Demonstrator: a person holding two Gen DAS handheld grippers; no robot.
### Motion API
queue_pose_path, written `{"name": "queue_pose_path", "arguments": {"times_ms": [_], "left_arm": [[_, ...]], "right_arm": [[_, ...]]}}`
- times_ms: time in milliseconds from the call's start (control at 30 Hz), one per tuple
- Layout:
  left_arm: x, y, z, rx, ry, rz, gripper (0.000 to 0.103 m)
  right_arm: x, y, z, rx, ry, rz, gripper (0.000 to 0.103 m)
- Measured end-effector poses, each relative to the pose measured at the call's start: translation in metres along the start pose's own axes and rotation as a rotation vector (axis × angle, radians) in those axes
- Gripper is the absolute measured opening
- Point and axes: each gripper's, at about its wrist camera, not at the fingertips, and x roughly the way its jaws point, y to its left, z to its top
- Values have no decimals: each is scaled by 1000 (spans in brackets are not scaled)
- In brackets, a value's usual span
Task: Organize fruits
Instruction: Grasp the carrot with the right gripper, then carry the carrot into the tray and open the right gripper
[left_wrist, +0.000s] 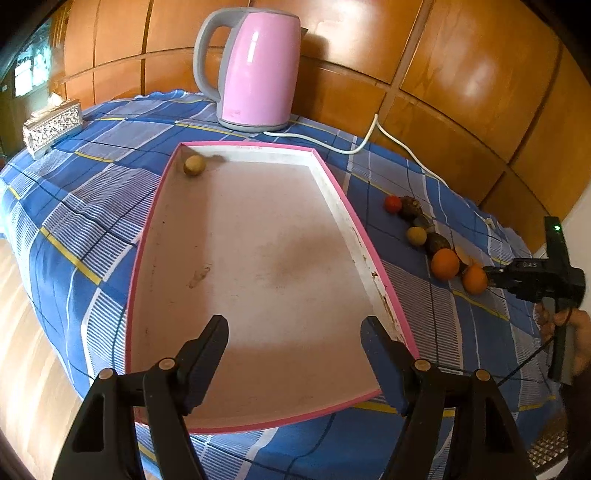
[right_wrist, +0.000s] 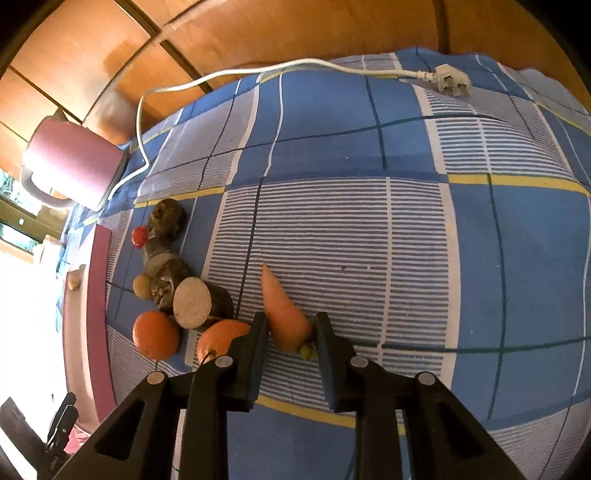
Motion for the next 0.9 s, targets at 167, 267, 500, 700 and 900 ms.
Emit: {"name": "queue_pose_path", "arguments": {"times_ms": [167, 267, 500, 700, 900], "left_arm": [[-1, 3, -1, -7, -9, 21, 75], [0, 8, -2, -25, -17, 79, 75], [-4, 33, -1, -116, -40, 189, 80], [-9, 34, -1, -114, -58, 190, 85], [-12, 38, 1, -121, -73, 210, 87]], "right_arm": [[-26, -10, -7, 48, -97, 5, 25], [-44, -7, -11, 44, -136, 25, 25], [-69, 55, -29, -118, -173, 131, 25], [-32, 140, -53, -290, -71, 223, 25], [-3, 199, -67, -390, -12, 254, 25]]}}
